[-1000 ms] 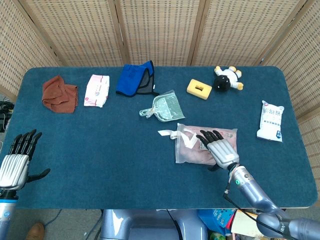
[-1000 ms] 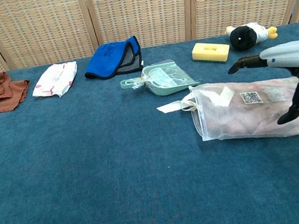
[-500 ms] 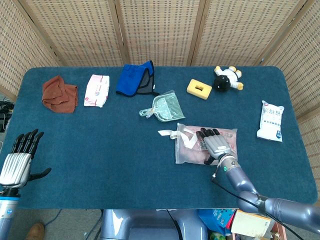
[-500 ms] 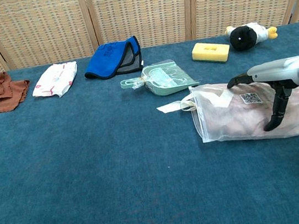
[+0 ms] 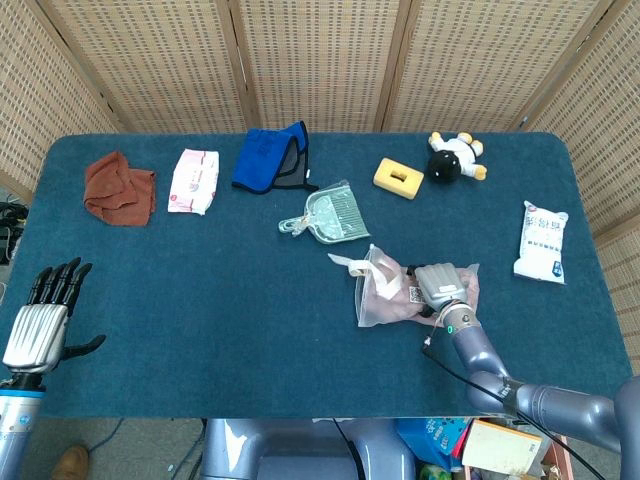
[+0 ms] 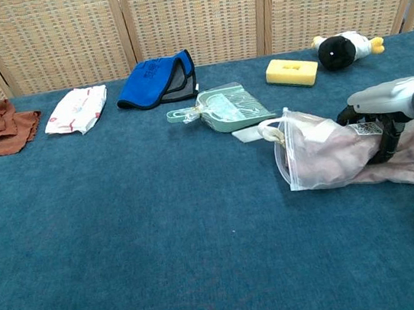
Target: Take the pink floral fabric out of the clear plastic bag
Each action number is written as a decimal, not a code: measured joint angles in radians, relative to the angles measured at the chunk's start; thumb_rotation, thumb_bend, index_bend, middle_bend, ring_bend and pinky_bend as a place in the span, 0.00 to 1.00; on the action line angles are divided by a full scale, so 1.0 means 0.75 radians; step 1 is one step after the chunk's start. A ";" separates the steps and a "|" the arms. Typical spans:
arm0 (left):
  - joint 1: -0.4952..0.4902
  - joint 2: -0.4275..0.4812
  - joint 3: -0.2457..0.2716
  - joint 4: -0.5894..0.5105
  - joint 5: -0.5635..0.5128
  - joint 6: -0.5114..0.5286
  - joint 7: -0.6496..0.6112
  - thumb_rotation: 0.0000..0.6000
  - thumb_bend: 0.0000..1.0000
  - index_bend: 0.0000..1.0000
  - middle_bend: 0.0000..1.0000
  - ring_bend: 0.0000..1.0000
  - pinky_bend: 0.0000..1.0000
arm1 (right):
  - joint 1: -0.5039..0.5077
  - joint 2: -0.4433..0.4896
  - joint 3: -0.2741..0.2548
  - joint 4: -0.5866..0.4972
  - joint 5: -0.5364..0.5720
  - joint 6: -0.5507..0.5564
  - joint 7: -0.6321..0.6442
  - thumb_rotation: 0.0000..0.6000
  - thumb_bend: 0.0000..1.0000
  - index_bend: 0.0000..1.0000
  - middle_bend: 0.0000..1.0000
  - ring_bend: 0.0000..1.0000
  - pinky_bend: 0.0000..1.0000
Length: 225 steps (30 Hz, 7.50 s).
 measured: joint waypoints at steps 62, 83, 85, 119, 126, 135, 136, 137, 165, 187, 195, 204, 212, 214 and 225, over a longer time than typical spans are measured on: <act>-0.623 -0.135 -0.111 0.265 0.318 -0.276 -0.430 1.00 0.11 0.48 0.00 0.00 0.00 | 0.376 -0.146 0.270 0.052 -0.344 -0.278 0.706 1.00 1.00 0.56 0.63 0.60 0.66; -0.694 -0.228 -0.127 0.295 0.231 -0.331 -0.327 1.00 0.12 0.50 0.00 0.00 0.00 | 0.373 -0.117 0.243 0.027 -0.385 -0.271 0.743 1.00 1.00 0.56 0.63 0.60 0.66; -0.699 -0.230 -0.129 0.288 0.224 -0.333 -0.317 1.00 0.14 0.51 0.00 0.00 0.00 | 0.372 -0.114 0.241 0.026 -0.388 -0.272 0.748 1.00 1.00 0.56 0.63 0.60 0.66; -0.746 -0.106 -0.211 -0.047 -0.258 -0.561 -0.115 1.00 0.18 0.52 0.00 0.00 0.00 | 0.376 -0.069 0.202 -0.009 -0.404 -0.255 0.754 1.00 1.00 0.56 0.63 0.61 0.66; -0.753 -0.095 -0.224 -0.066 -0.297 -0.579 -0.136 1.00 0.17 0.52 0.00 0.00 0.00 | 0.379 -0.073 0.196 -0.011 -0.399 -0.250 0.749 1.00 1.00 0.56 0.63 0.60 0.66; -0.757 -0.109 -0.212 -0.097 -0.346 -0.583 -0.093 1.00 0.18 0.53 0.00 0.00 0.00 | 0.382 -0.074 0.197 -0.015 -0.388 -0.242 0.749 1.00 1.00 0.56 0.63 0.61 0.66; -0.758 -0.114 -0.212 -0.095 -0.352 -0.581 -0.090 1.00 0.18 0.53 0.00 0.00 0.00 | 0.382 -0.073 0.197 -0.018 -0.388 -0.241 0.750 1.00 1.00 0.56 0.63 0.61 0.66; -0.758 -0.118 -0.212 -0.093 -0.354 -0.579 -0.085 1.00 0.18 0.53 0.00 0.00 0.00 | 0.382 -0.070 0.197 -0.020 -0.388 -0.240 0.750 1.00 1.00 0.56 0.63 0.61 0.66; -0.798 -0.227 -0.218 -0.039 -0.377 -0.551 -0.023 1.00 0.18 0.53 0.00 0.00 0.00 | 0.392 -0.055 0.196 -0.039 -0.374 -0.245 0.754 1.00 1.00 0.56 0.64 0.60 0.66; -0.834 -0.320 -0.200 0.044 -0.307 -0.548 -0.015 1.00 0.54 0.64 0.00 0.00 0.00 | 0.395 -0.039 0.197 -0.068 -0.367 -0.240 0.762 1.00 1.00 0.57 0.64 0.60 0.66; -0.833 -0.351 -0.191 0.124 -0.243 -0.529 -0.075 1.00 0.67 0.74 0.00 0.00 0.00 | 0.394 -0.034 0.190 -0.077 -0.362 -0.229 0.752 1.00 1.00 0.57 0.64 0.61 0.66; -0.834 -0.368 -0.196 0.146 -0.232 -0.524 -0.097 1.00 0.67 0.75 0.00 0.00 0.00 | 0.394 -0.046 0.176 -0.061 -0.356 -0.216 0.735 1.00 0.84 0.34 0.37 0.43 0.45; -0.846 -0.423 -0.223 0.172 -0.321 -0.554 -0.107 1.00 0.67 0.75 0.00 0.00 0.00 | 0.403 -0.040 0.124 -0.037 -0.359 -0.196 0.629 1.00 0.00 0.00 0.00 0.00 0.00; -0.858 -0.446 -0.237 0.192 -0.362 -0.575 -0.102 1.00 0.67 0.75 0.00 0.00 0.00 | 0.402 -0.030 0.112 -0.045 -0.335 -0.174 0.599 1.00 0.00 0.00 0.00 0.00 0.00; -0.946 -0.541 -0.322 0.304 -0.461 -0.635 -0.067 1.00 0.67 0.75 0.00 0.00 0.00 | 0.232 0.137 -0.020 -0.132 -0.452 0.040 0.512 1.00 0.00 0.00 0.00 0.00 0.00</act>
